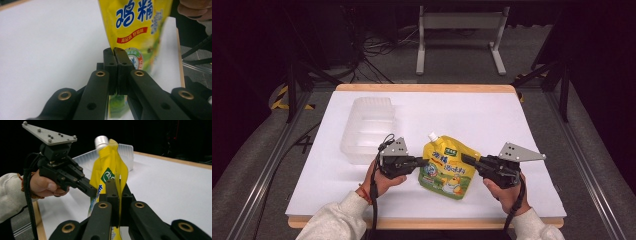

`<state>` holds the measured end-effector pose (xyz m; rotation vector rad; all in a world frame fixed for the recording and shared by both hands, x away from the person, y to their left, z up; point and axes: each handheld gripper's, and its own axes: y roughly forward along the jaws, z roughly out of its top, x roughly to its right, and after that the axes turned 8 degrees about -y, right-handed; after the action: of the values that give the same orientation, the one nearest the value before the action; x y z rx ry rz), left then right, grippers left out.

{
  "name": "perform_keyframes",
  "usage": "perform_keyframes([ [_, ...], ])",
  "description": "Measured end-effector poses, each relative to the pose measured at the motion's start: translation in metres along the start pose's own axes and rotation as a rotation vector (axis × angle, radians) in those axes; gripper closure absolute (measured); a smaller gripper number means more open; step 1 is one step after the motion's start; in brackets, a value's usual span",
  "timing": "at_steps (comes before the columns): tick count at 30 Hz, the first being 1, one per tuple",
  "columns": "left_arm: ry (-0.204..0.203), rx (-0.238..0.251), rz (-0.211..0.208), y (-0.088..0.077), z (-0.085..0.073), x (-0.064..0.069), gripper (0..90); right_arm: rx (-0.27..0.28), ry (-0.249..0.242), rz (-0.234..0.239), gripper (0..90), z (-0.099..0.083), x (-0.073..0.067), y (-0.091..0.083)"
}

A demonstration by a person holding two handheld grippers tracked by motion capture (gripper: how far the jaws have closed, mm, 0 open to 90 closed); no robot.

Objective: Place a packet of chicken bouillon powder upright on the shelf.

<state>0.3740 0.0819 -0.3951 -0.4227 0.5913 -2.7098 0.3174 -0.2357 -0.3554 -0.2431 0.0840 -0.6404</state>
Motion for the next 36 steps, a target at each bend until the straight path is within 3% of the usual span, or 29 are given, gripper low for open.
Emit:
perform_keyframes([
  [4,0.026,0.03,0.014,-0.007,0.005,0.004,90.0,0.03,-0.017,-0.007,90.0,0.012,-0.001,-0.001],
  [15,0.029,0.088,0.078,-0.031,0.015,0.001,90.0,0.053,-0.065,0.003,90.0,0.033,-0.005,0.011],
  [28,0.029,0.145,0.161,-0.056,0.02,-0.011,90.0,0.066,-0.148,0.022,90.0,0.06,-0.009,0.038],
  [36,0.02,0.16,0.205,-0.069,0.02,-0.018,90.0,0.069,-0.16,0.027,90.0,0.069,-0.008,0.056],
])
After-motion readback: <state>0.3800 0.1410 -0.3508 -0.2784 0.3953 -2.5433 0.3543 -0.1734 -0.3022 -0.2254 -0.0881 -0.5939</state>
